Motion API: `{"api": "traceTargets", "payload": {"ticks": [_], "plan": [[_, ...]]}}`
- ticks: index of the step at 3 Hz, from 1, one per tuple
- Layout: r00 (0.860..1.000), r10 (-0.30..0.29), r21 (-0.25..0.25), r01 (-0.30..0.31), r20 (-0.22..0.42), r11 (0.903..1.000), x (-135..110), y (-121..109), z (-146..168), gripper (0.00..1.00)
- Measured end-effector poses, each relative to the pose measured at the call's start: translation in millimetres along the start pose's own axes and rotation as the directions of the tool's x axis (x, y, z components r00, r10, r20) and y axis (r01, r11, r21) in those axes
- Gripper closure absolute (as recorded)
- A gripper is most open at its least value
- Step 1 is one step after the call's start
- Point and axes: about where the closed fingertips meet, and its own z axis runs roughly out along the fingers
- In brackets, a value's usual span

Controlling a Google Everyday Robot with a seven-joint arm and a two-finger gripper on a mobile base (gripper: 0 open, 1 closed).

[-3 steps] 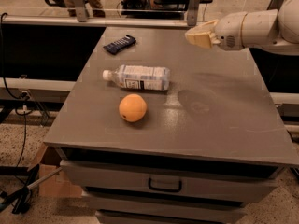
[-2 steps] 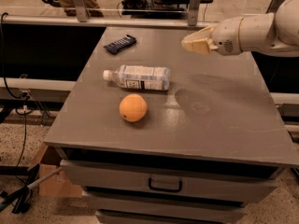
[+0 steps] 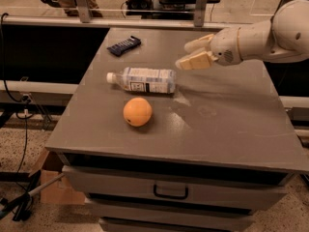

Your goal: Move blue plastic bottle near orange

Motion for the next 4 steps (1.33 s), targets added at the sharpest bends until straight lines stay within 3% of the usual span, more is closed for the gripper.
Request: {"api": "traceTargets", "payload": {"ticks": [1,2,3,4], "plan": [[1.000,-0.014,-0.042,0.014,0.000,0.9990,-6.9,7.5,23.5,0.81],[1.000,-0.026,-0.070,0.026,0.003,0.9972,-12.1,13.0,38.5,1.00],[0.999,-0.052,-0.110,0.051,-0.002,0.9927,-13.3,22.4,53.1,1.00],[0.990,-0.134,-0.148,0.127,-0.034,0.9808,-16.6,31.7,67.8,1.00]]}}
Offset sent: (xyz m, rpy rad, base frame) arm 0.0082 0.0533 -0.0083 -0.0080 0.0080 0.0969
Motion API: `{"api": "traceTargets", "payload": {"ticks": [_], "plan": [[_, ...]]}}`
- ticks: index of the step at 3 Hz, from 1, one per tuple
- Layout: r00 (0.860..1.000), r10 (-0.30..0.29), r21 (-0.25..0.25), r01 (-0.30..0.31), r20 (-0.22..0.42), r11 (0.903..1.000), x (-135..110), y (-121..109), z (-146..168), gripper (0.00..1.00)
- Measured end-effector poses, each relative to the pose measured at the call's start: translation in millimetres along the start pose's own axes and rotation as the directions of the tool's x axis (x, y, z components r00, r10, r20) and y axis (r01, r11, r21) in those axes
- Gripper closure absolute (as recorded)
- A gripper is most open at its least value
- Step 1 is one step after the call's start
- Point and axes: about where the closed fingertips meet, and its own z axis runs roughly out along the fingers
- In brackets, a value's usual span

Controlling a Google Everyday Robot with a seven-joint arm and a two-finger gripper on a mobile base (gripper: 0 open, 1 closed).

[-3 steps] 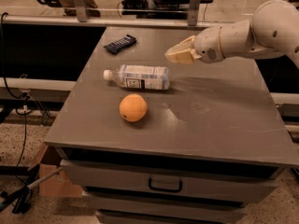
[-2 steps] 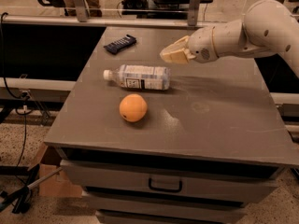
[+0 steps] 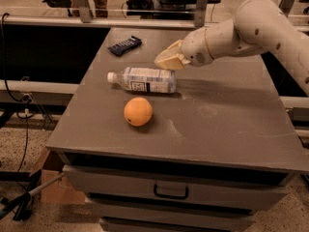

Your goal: Move blue plastic bottle near orange

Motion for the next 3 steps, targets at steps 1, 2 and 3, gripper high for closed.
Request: {"api": "traceTargets", "payload": {"ticks": [1,2,3], "plan": [[0.997,-0.068,-0.036,0.066,-0.037,0.9971,-4.2,5.5,13.2,1.00],[0.992,-0.111,-0.077,0.106,-0.058,0.9913,-7.7,12.9,19.3,1.00],[0.988,-0.135,-0.103,0.127,-0.072,0.9866,-10.5,18.3,20.5,1.00]]}}
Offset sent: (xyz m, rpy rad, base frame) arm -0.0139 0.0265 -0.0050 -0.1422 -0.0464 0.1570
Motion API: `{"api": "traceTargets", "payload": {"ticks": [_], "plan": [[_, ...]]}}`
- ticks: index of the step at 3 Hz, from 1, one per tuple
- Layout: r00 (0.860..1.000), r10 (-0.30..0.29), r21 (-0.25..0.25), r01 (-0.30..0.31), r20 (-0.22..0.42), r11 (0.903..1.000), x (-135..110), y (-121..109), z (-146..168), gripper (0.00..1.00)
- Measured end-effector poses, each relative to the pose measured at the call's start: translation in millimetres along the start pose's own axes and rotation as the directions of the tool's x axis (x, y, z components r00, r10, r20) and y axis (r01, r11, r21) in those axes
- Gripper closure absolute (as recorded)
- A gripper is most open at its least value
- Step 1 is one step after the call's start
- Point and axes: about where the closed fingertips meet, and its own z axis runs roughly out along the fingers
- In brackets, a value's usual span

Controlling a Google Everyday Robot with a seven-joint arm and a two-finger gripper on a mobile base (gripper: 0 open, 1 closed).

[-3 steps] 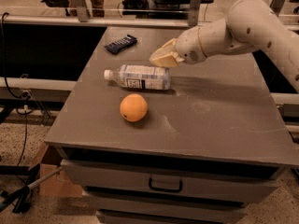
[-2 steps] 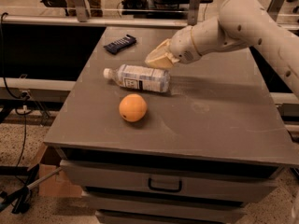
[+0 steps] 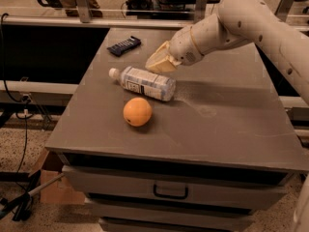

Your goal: Move blue plastic bottle near orange

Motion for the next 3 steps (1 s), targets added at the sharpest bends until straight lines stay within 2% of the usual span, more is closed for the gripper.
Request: {"api": "traceTargets", "payload": {"ticks": [2,3], "plan": [[1.000,-0.009,-0.053,0.008,-0.021,0.9985,-3.0,16.4,3.1,1.00],[1.000,0.000,-0.042,-0.001,-0.020,0.9991,-3.5,17.3,2.3,1.00]]}}
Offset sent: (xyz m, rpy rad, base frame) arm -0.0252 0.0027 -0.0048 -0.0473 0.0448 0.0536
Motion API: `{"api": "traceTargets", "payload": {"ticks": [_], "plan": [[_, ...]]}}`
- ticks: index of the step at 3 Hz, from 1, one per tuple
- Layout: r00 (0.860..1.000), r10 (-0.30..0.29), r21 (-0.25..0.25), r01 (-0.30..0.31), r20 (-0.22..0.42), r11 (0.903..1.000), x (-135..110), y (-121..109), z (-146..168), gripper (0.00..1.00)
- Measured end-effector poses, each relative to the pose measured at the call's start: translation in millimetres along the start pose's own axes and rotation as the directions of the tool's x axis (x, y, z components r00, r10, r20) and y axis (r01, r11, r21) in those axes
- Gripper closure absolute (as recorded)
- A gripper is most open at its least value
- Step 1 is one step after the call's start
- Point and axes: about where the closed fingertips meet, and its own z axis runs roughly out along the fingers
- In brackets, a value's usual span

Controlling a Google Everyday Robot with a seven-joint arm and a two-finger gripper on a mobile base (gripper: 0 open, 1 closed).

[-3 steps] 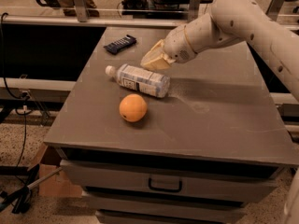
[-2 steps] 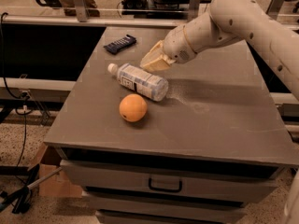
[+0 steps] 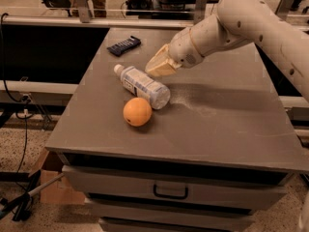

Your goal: Move blue plastic bottle near orange

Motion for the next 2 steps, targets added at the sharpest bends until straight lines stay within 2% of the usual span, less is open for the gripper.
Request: {"api": "traceTargets", "payload": {"ticks": [1,2], "plan": [[0.998,0.029,0.111,-0.035,0.056,0.9932,-8.0,-23.7,-20.9,1.00],[0.990,0.057,0.311,-0.095,0.128,0.9457,-7.8,-71.0,-66.4,1.00]]}}
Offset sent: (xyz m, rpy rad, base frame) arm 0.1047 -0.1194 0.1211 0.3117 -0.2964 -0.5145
